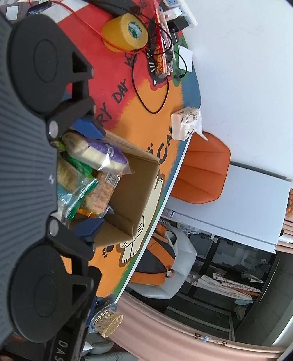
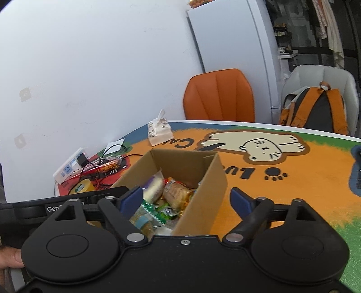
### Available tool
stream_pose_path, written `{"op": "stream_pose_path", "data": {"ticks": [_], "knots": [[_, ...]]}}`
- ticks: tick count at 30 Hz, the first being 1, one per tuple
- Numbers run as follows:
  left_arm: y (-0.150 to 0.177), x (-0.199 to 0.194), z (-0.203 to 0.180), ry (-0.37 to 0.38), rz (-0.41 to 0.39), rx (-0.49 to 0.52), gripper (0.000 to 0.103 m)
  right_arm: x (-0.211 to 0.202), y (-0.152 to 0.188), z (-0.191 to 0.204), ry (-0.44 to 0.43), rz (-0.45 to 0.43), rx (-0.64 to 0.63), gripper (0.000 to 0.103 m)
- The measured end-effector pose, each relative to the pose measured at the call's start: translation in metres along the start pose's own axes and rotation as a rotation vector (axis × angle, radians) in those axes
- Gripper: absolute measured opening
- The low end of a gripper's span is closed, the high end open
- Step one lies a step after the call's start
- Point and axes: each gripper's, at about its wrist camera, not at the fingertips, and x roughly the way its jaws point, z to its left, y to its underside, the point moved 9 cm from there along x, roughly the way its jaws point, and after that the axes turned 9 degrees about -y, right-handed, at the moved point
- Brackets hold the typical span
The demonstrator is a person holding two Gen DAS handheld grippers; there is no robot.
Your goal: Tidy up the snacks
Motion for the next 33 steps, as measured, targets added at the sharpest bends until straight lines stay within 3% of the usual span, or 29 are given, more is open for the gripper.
{"op": "stream_pose_path", "data": {"ticks": [12,33], "knots": [[0.013,-0.017,-0.011,-0.007,0.029,0.034,0.092,-0.033,0.004,-0.019,0.071,-0.017,0.039,0.103],[0.025,-0.074,-0.045,0.036,0.013,0.1,0.099,-0.118,0.005,-0.02,0.164,-0.07,-0.001,0.103]]}}
